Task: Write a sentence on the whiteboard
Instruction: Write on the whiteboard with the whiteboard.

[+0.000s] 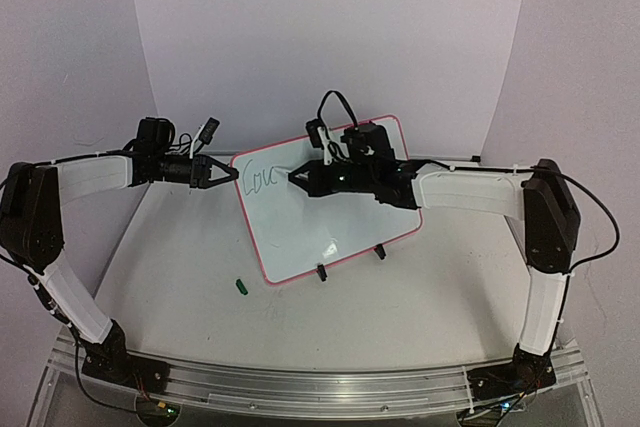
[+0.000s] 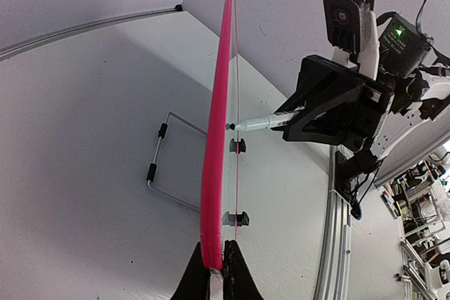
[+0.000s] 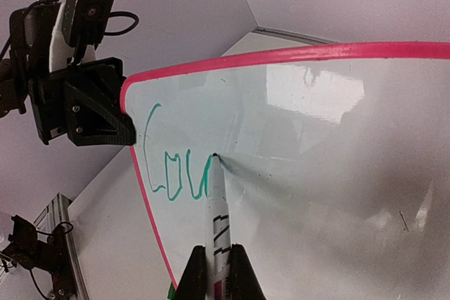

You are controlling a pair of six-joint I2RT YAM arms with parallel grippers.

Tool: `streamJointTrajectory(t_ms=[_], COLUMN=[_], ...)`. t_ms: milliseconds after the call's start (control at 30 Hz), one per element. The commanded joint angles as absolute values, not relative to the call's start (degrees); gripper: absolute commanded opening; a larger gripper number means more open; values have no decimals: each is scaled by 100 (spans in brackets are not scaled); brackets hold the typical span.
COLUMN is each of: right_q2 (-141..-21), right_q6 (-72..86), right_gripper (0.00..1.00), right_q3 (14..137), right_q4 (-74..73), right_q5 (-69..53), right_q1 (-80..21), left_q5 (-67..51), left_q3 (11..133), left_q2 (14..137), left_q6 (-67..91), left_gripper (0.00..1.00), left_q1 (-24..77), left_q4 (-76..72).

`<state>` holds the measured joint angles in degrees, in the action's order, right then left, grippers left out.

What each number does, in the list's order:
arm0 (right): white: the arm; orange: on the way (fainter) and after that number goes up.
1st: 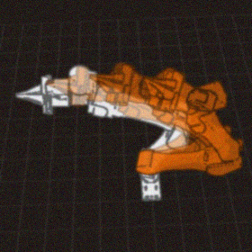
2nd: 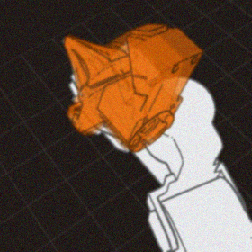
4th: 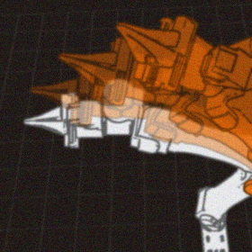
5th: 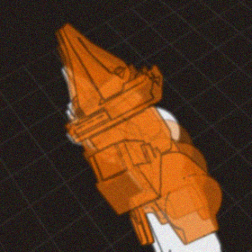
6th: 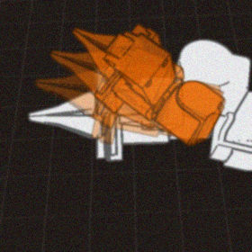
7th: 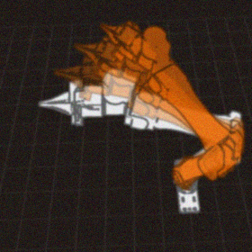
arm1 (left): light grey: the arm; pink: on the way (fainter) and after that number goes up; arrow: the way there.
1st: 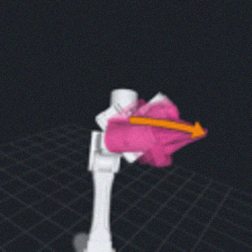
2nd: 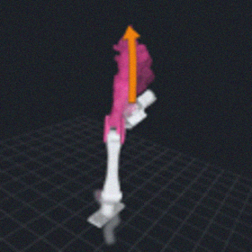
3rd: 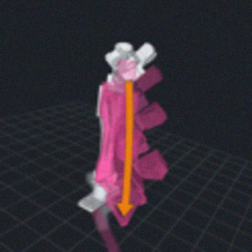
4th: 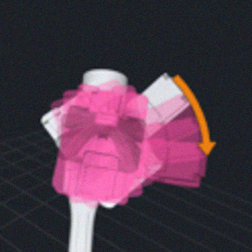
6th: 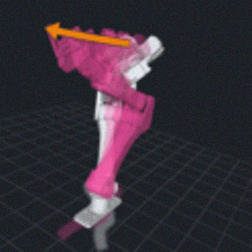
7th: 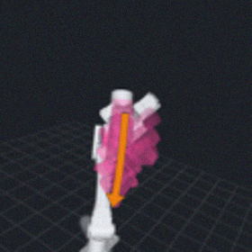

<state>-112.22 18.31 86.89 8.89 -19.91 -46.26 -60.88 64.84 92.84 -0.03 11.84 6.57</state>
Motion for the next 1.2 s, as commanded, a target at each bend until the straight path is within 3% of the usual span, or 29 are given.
streamJointTrajectory(t_ms=[0, 1167], right_q2=[-11183, -10812], right_q6=[1918, 2051], right_gripper=[0, 0], right_q3=[8813, 7893], right_q4=[940, 1468], right_q5=[-1607, -1790], right_q1=[-4576, -4561], left_q5=[-6006, -6008], left_q3=[6559, 6556], left_q2=[9146, 9136], left_q6=[-427, -427], left_gripper=[0, 0], left_q1=[1303, 1309], left_q4=[800, 808])
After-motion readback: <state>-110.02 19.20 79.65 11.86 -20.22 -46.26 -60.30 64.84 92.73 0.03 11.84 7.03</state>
